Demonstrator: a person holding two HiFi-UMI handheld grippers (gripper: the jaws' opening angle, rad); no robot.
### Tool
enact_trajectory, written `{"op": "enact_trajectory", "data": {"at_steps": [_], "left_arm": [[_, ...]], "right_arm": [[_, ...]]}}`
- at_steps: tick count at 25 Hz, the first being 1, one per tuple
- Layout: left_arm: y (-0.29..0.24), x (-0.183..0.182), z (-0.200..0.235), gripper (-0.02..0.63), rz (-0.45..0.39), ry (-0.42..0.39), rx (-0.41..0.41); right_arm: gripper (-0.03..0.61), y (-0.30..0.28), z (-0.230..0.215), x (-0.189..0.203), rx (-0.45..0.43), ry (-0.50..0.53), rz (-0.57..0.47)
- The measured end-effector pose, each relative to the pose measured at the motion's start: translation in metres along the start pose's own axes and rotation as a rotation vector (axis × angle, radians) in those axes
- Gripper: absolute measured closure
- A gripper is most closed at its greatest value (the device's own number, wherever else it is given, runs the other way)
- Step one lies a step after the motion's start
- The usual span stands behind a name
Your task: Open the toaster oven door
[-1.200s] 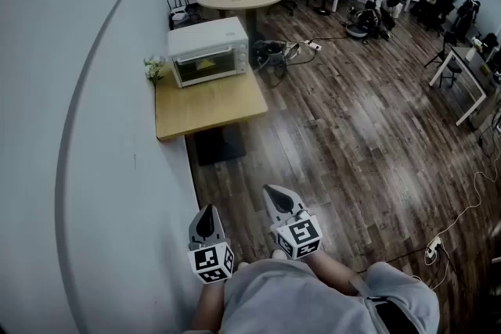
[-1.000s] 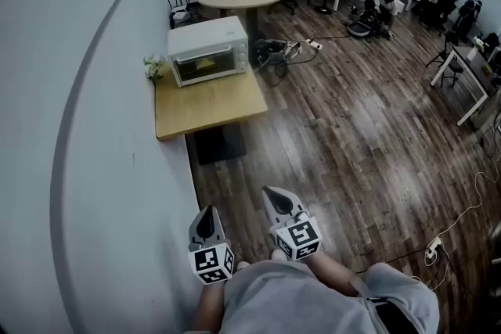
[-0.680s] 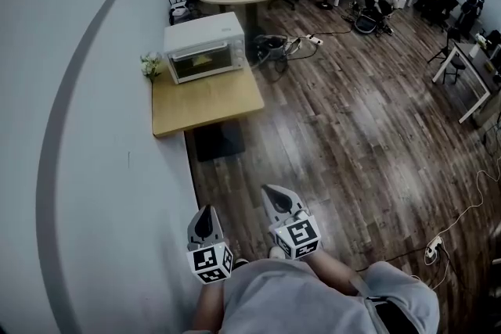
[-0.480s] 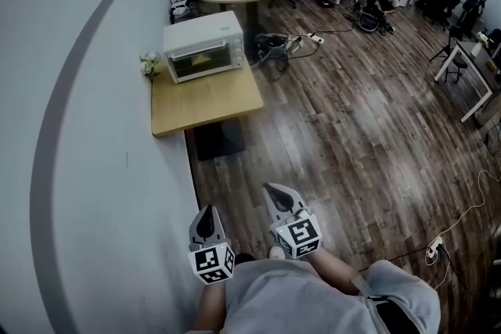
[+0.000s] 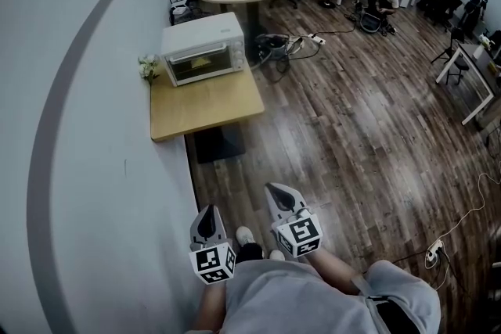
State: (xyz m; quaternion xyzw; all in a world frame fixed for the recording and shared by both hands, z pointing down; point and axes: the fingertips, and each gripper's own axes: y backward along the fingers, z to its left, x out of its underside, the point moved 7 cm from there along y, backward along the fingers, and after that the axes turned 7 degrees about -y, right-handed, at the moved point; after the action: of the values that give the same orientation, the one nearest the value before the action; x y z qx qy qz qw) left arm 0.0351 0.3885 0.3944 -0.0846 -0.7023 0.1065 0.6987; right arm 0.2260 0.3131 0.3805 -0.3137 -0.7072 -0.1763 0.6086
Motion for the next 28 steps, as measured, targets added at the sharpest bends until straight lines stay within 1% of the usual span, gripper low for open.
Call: {"op": "enact_trajectory", "data": {"at_steps": [6, 17, 24, 28], "left_arm": [[-0.039, -0.009, 0.023, 0.609, -0.001, -0.004, 0.021], [-0.112, -0.028, 0.083, 0.609, -0.018, -0.006, 0.044], [-0.139, -0.036, 0.111, 0.609, -0.022, -0.013, 0.054], [-0.149, -0.036, 0.121, 0.609, -0.032, 0.004, 0.050]], "right_arm": [[0.580, -0.041, -0.005, -0.006, 0.011, 0.006, 0.008], [0.580, -0.134, -0.009, -0.022, 0.042, 0.019, 0.002], [0.580, -0.170, -0.003, -0.025, 0.058, 0.018, -0.005], [0.580, -0.183, -0.001, -0.019, 0.056, 0.027, 0.016]]}}
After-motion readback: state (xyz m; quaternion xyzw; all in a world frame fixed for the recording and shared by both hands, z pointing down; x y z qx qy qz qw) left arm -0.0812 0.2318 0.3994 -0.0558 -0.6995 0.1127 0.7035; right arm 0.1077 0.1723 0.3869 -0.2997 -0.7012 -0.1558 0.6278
